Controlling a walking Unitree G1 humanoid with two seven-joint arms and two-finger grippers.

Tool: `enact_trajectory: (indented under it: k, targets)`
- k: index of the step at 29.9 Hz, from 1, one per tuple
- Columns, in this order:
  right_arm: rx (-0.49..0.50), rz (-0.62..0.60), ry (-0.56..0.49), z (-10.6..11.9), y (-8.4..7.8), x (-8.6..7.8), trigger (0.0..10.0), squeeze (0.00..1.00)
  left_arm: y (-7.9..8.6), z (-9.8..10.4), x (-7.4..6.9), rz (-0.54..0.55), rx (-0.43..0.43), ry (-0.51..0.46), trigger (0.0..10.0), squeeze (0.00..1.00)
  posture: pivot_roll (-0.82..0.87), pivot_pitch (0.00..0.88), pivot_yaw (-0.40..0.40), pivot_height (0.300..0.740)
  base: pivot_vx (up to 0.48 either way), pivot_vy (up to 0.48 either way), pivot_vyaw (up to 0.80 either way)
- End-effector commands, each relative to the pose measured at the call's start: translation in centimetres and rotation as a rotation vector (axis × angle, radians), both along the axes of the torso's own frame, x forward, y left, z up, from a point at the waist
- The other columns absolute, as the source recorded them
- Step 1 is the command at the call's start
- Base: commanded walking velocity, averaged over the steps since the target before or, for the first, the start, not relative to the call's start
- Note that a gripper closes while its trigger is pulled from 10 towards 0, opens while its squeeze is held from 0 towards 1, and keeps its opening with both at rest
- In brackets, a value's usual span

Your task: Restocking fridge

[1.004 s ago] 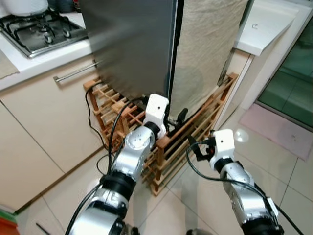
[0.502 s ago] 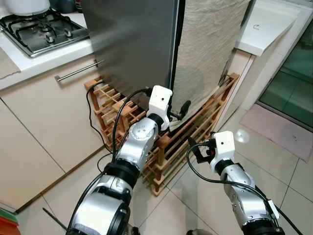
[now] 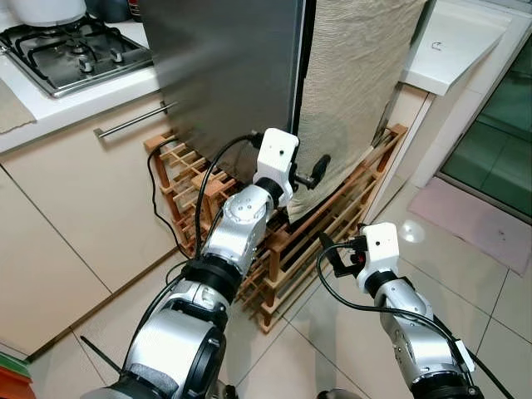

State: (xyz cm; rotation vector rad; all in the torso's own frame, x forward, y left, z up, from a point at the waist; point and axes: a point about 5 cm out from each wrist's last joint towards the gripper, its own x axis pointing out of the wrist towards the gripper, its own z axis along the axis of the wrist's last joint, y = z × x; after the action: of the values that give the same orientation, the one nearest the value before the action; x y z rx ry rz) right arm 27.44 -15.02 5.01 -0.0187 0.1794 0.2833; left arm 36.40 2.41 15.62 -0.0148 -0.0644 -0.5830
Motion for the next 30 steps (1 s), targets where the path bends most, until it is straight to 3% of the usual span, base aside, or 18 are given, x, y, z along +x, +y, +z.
enact_trajectory:
  k: [1, 10, 21, 24, 30]
  targets:
    - [-0.006, 0.000, -0.014, 0.2, -0.1, -0.1, 10.0, 0.00, -0.6, 0.9, 0.2, -0.008, -0.004, -0.025, 10.0, 0.00, -0.10, 0.000, 0.009, 0.730, 0.000, 0.000, 0.00]
    - [-0.006, 0.003, -0.014, 0.3, 0.1, -0.1, 10.0, 0.00, -2.1, 0.7, 0.3, 0.029, 0.085, -0.027, 10.0, 0.00, -0.10, 0.000, 0.011, 0.730, 0.000, 0.000, 0.00]
    - [-0.006, 0.008, -0.011, 0.3, 0.2, -0.1, 10.0, 0.00, -6.3, 1.6, -1.9, -0.221, -0.016, -0.025, 10.0, 0.00, -0.10, 0.000, 0.010, 0.730, 0.000, 0.000, 0.00]
    - [-0.020, 0.001, 0.032, -0.7, -0.5, -0.6, 10.0, 0.00, -7.5, 2.3, -2.7, -0.308, -0.058, -0.038, 10.0, 0.00, -0.10, 0.000, 0.009, 0.730, 0.000, 0.000, 0.00]
    - [-0.067, -0.038, 0.172, -4.1, -2.4, -2.3, 10.0, 0.00, -7.7, 2.9, -2.8, -0.329, -0.099, -0.036, 10.0, 0.00, -0.10, 0.000, 0.010, 0.730, 0.000, 0.000, 0.00]
